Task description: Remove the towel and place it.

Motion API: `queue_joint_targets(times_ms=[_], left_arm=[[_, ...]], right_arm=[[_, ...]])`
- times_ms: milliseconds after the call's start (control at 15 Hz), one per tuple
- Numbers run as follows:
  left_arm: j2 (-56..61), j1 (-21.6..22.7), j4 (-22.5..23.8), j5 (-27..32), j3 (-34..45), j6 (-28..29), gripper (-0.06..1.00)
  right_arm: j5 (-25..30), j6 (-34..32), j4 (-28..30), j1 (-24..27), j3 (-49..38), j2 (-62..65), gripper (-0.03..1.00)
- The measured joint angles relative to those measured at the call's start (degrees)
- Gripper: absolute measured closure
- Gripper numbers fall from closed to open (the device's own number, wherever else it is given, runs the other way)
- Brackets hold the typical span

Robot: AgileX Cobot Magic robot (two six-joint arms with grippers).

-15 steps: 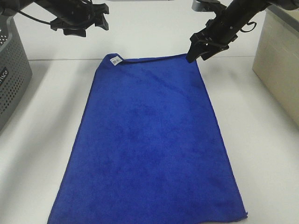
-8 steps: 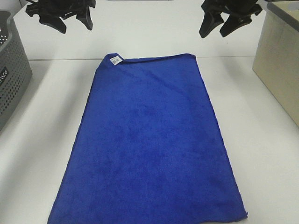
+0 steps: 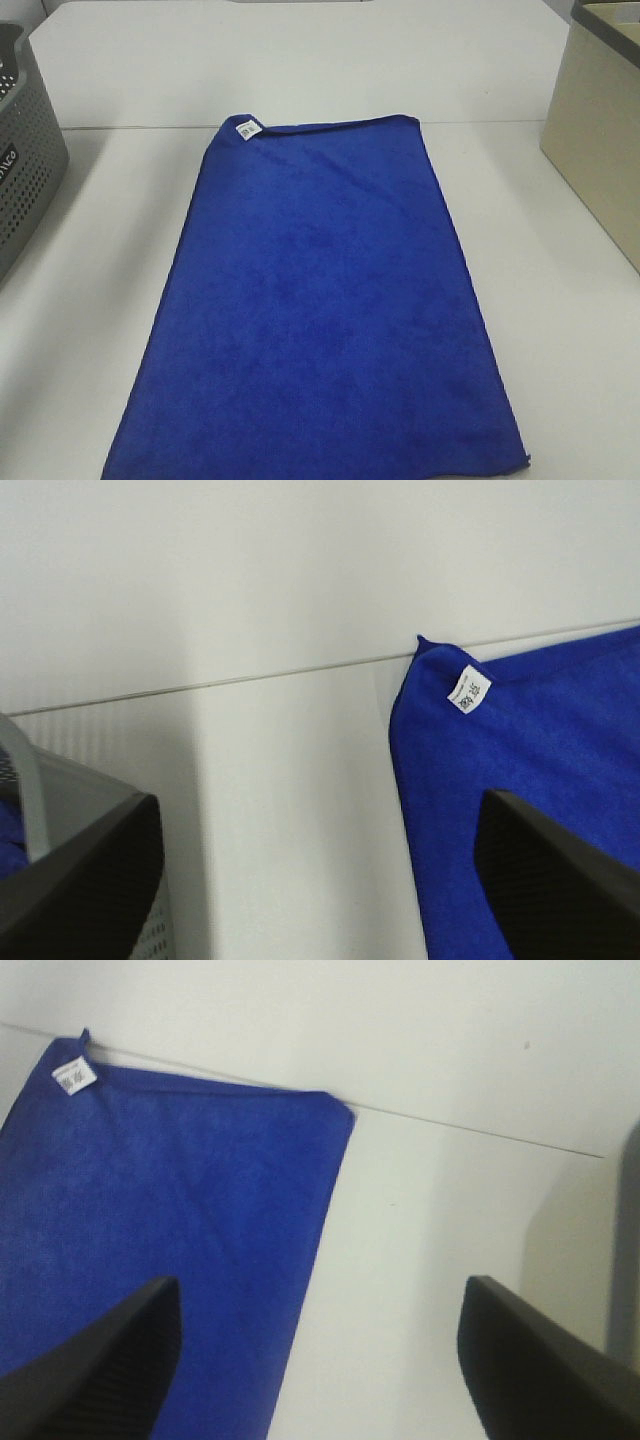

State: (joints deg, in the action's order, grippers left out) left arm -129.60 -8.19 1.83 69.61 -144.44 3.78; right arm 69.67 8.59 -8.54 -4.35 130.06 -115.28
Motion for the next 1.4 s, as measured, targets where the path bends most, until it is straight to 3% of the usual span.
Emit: queue_joint_targets(times_ms=[267, 400, 667, 867, 933, 1400], left_arm=[[8.37, 5.79, -0.4, 0.0, 9.34, 0.0, 0.14], [15.87, 8.19, -0.46, 0.0, 20.68, 0.06, 0.14], [37.18, 8.54, 0.69, -0.06, 46.52, 0.23, 0.14], [55.0, 8.54, 1.15, 0.11, 63.14, 0.74, 0.14], [65.37, 8.54, 2.75, 0.17, 71.56, 0.74, 0.14], [95.45, 8.54, 11.57, -1.78, 93.74, 3.09, 0.14]], right_arm=[[0.0, -3.27, 1.26, 6.7, -6.42, 8.59, 0.21], [-0.06, -3.32, 2.86, 7.56, -17.65, 17.65, 0.21], [0.06, -3.32, 4.07, 7.56, -43.77, 42.4, 0.21], [0.29, -3.38, 4.07, 7.56, -58.33, 60.62, 0.21], [0.29, -3.38, 4.07, 7.56, -65.95, 71.68, 0.21], [0.29, -3.38, 6.88, 7.56, -82.85, 96.54, 0.21]])
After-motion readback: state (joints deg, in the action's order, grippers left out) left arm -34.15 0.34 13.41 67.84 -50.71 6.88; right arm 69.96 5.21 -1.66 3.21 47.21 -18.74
